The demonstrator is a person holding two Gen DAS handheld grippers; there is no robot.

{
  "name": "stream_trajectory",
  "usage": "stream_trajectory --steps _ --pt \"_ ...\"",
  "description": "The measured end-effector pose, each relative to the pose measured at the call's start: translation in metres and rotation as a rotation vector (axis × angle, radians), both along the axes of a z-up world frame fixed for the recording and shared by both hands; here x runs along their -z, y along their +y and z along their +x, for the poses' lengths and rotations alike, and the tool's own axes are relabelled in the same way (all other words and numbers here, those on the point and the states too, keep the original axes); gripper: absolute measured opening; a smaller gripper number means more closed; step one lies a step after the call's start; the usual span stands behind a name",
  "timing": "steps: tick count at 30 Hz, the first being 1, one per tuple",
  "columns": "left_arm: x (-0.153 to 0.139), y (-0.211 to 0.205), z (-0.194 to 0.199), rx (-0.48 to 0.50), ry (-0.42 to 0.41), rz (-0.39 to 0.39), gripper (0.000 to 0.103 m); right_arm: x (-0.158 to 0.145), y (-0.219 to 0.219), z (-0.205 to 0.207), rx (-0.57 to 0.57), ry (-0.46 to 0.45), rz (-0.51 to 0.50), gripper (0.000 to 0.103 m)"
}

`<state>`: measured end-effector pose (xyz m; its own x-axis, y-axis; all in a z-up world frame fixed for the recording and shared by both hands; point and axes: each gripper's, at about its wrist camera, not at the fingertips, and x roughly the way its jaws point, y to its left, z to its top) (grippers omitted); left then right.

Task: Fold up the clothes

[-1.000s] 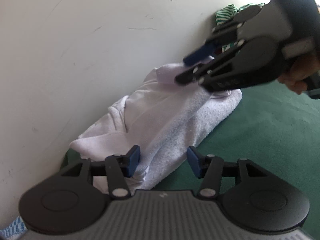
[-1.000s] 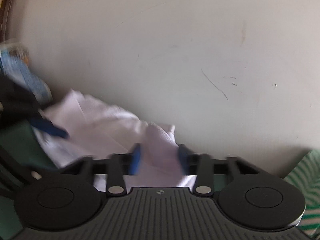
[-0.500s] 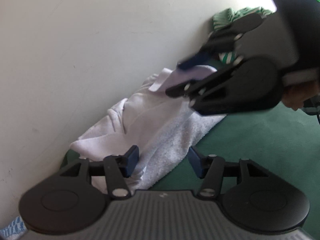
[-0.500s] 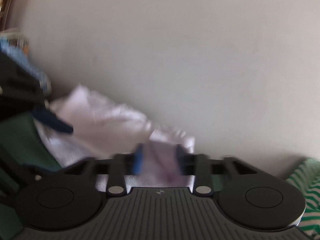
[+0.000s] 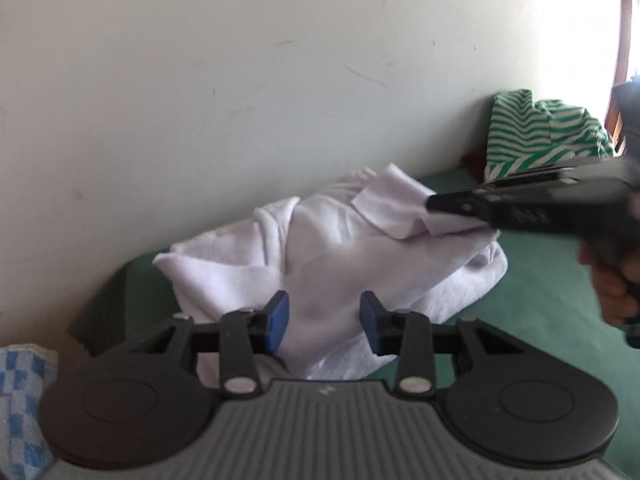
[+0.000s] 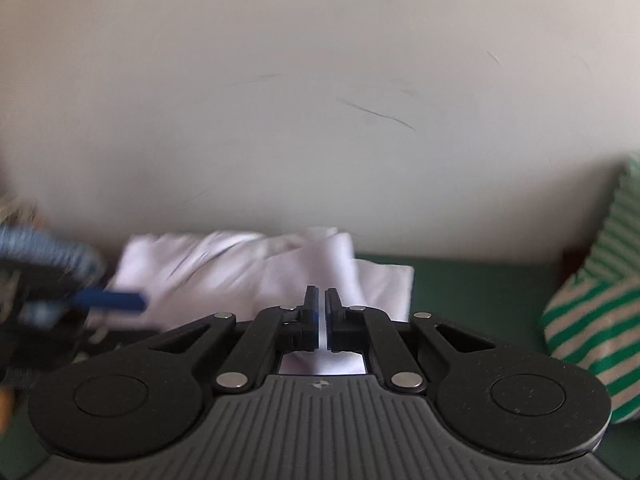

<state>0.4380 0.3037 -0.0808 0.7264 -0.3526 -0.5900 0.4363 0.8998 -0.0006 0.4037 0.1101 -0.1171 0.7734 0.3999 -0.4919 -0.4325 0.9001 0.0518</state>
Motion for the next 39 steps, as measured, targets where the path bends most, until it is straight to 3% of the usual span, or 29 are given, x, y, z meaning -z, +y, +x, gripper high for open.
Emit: stream_trajectory --steps 3,5,7,9,10,12,13,14,16,17,19,21,23,24,26,28,30,32,35,37,39 --pt "0.007 -0.007 -0.002 -0.002 -0.017 0.043 0.04 0.021 0.02 -0.002 -0.053 0.002 -0.146 0.002" --pt "0.01 -0.017 -0.003 0.0 -0.035 0.089 0.041 0.031 0.031 0.015 -0.012 -0.049 -0.229 0.0" --pt "0.005 -0.023 -0.003 -0.011 -0.034 0.118 0.041 0.027 0.022 0.036 0.061 0.043 -0.132 0.0" --pt "-0.003 -0.022 -0.011 -0.012 -0.037 0.114 0.042 0.02 0.022 0.041 0.05 0.092 -0.111 0.0" --pt "-0.007 -0.02 -0.017 -0.013 -0.044 0.115 0.045 0.015 0.025 0.033 0.029 0.058 -0.144 0.0" --pt "-0.014 -0.019 -0.034 -0.014 -0.075 0.129 0.05 0.002 0.027 0.014 0.017 -0.028 -0.173 0.013" --pt "-0.014 -0.018 -0.043 -0.013 -0.073 0.129 0.058 -0.002 0.026 0.006 -0.016 -0.032 -0.142 0.017" --pt "-0.015 -0.017 -0.051 -0.013 -0.07 0.128 0.059 -0.005 0.026 -0.002 -0.05 -0.035 -0.111 0.024" --pt "-0.015 -0.018 -0.069 -0.021 -0.059 0.14 0.058 0.009 0.034 0.004 -0.052 0.056 -0.138 0.038" --pt "-0.014 -0.019 -0.078 -0.029 -0.051 0.149 0.058 0.016 0.038 0.007 -0.053 0.102 -0.152 0.037" --pt "-0.015 -0.02 -0.097 -0.044 -0.037 0.166 0.053 0.006 0.038 -0.007 -0.015 0.056 -0.154 0.033" --pt "-0.022 -0.016 -0.123 -0.07 -0.037 0.156 0.053 -0.013 0.024 -0.035 0.007 0.037 -0.058 0.034" --pt "-0.029 -0.014 -0.154 -0.126 -0.031 0.144 0.055 -0.029 0.008 -0.07 0.017 0.035 0.046 0.042" --pt "-0.033 -0.012 -0.171 -0.163 -0.018 0.129 0.057 -0.032 -0.002 -0.089 0.036 0.064 0.073 0.045" --pt "-0.036 -0.01 -0.208 -0.242 0.023 0.088 0.07 -0.04 -0.031 -0.126 0.098 0.152 0.102 0.049" --pt "-0.033 -0.013 -0.249 -0.297 0.065 0.042 0.071 -0.029 -0.049 -0.178 0.129 0.228 0.118 0.049" --pt "-0.026 -0.024 -0.292 -0.347 0.094 0.047 0.072 -0.018 -0.068 -0.23 0.16 0.305 0.135 0.049" --pt "-0.022 -0.038 -0.333 -0.37 0.125 0.067 0.077 -0.014 -0.097 -0.276 0.149 0.352 0.085 0.051" --pt "-0.022 -0.063 -0.374 -0.364 0.147 0.132 0.084 -0.002 -0.1 -0.32 0.086 0.411 -0.006 0.054" --pt "-0.029 -0.079 -0.387 -0.375 0.142 0.154 0.092 0.0 -0.097 -0.336 0.019 0.39 -0.035 0.067" --pt "-0.038 -0.092 -0.397 -0.405 0.133 0.151 0.095 0.001 -0.093 -0.353 -0.048 0.369 -0.064 0.068"
